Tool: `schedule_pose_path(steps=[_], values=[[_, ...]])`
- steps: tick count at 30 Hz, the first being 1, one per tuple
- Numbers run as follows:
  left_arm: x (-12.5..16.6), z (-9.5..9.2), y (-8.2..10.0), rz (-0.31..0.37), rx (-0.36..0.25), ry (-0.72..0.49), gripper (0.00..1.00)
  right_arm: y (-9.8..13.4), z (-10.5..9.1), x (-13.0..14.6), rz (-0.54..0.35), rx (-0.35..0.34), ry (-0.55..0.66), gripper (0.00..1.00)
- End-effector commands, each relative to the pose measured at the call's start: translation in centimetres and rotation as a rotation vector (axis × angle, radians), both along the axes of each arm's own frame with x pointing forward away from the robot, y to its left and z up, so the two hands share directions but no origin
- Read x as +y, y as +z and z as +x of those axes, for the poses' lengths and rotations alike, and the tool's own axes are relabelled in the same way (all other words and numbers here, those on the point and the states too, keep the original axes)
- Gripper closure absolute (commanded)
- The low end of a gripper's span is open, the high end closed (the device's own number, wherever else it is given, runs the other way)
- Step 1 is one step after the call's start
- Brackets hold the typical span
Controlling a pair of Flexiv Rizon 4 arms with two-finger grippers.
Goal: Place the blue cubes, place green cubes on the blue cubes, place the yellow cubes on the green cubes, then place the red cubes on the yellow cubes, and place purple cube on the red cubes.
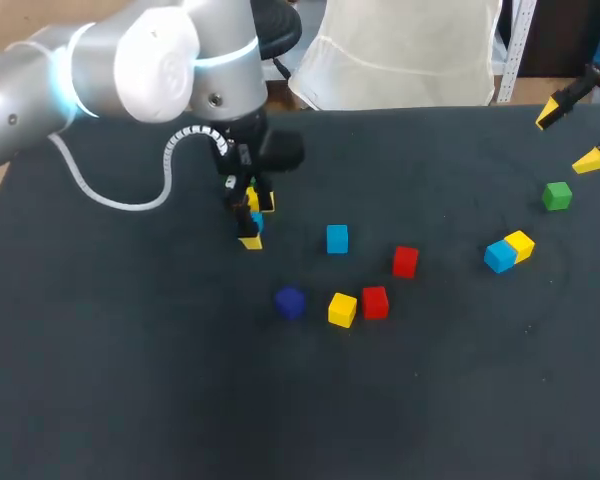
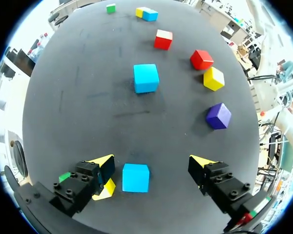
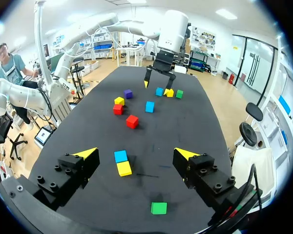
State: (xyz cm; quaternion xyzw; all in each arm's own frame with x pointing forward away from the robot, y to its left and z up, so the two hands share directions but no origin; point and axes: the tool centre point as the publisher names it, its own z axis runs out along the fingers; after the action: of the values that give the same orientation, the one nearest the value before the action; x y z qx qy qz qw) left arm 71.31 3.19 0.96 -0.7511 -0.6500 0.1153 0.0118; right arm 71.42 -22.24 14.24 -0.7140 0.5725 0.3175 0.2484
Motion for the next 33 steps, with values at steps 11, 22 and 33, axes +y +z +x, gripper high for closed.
schedule_pose_path(steps=[11,22,33], values=[[1.6,0.2,-0.2,0.016,-0.007,0.036,0.0,0.0,-0.1,0.0,0.001,-0.003,-0.001,0.0],[2.8,0.3,-0.3,0.023,-0.017,0.058,0.0,0.0,-0.1,0.0,0.001,-0.003,-0.001,0.0],[2.5,1.2,-1.1,0.006,-0.017,0.053,0.0,0.0,-0.1,0.0,0.001,-0.003,-0.001,0.0]])
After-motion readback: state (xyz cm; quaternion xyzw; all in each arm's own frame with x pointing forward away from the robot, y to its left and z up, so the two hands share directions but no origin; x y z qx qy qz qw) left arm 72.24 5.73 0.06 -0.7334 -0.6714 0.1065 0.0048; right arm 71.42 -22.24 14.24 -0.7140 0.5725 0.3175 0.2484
